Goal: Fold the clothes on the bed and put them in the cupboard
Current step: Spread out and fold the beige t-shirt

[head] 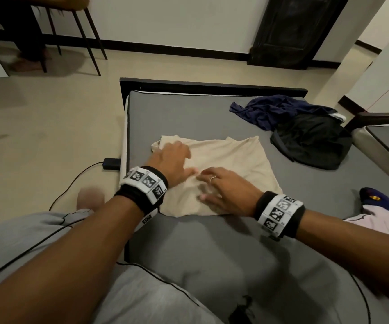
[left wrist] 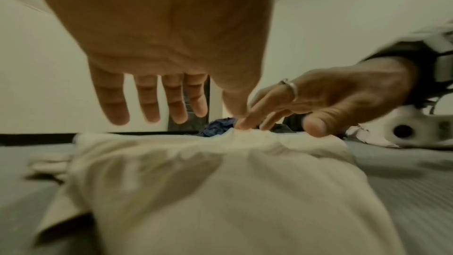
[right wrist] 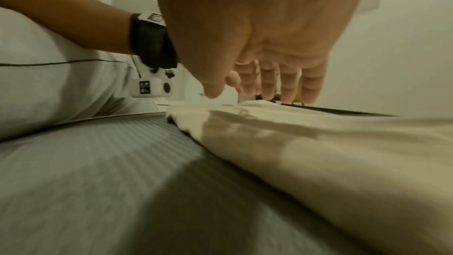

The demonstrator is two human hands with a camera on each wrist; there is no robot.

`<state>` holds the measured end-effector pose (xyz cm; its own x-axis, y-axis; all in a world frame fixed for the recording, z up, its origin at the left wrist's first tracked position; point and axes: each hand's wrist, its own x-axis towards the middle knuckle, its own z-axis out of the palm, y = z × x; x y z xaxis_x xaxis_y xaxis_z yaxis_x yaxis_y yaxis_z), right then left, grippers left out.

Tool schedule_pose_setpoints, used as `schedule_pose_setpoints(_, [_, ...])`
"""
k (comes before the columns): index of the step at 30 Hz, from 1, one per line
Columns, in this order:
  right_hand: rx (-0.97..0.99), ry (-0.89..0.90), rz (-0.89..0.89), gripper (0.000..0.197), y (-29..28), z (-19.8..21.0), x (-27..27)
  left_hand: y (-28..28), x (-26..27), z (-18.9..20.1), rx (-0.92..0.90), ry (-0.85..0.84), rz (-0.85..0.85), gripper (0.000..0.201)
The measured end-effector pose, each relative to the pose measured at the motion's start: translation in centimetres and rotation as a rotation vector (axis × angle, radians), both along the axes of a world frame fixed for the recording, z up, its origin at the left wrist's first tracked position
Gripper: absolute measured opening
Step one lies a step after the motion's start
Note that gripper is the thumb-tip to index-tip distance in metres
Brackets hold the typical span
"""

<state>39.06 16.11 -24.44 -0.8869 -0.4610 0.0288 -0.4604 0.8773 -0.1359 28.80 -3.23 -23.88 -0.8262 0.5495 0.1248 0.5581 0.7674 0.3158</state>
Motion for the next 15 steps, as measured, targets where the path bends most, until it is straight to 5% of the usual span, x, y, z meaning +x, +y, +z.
schedule_pose_setpoints(3, [0.137,-0.189,-0.287,0.094,4.7,-1.9,1.0,2.1,1.5,-2.6,-0.148,-0.196,-0.203,0.085])
schedule_pose_setpoints(6, [0.211,-0.314,-0.484,0.105,7.4,-3.7,2.7,2.6,1.6,-4.6,-0.368,-0.253,-0.14,0.114])
schedule_pose_setpoints(15, [0.063,-0.381,-0.707,0.114,11.1,-3.5,2.5,-0.7,-2.0,-4.7,-0.335,-0.286,0.29,0.101])
